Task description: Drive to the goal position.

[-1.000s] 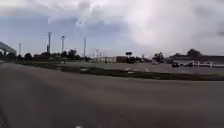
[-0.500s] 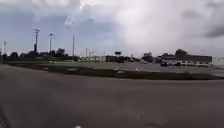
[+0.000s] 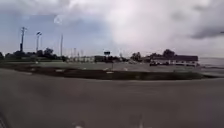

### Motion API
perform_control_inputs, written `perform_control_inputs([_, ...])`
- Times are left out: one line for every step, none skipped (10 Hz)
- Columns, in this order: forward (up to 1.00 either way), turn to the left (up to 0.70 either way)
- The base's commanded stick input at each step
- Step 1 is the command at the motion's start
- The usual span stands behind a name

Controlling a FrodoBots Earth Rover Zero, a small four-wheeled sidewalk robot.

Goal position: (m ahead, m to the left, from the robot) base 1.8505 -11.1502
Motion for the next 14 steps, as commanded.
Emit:
perform_control_inputs([0.70,-0.34])
perform_control_inputs([0.70,-0.34])
perform_control_inputs([0.70,-0.34])
perform_control_inputs([0.68,-0.33])
perform_control_inputs([0.64,-0.31])
perform_control_inputs([0.52,-0.51])
perform_control_inputs([0.23,-0.25])
perform_control_inputs([0.05,-0.27])
perform_control_inputs([0.05,-0.52])
perform_control_inputs([0.04,-0.70])
perform_control_inputs([0.04,-0.70])
perform_control_inputs([0.04,-0.70])
perform_control_inputs([0.04,-0.70])
perform_control_inputs([0.04,-0.70])
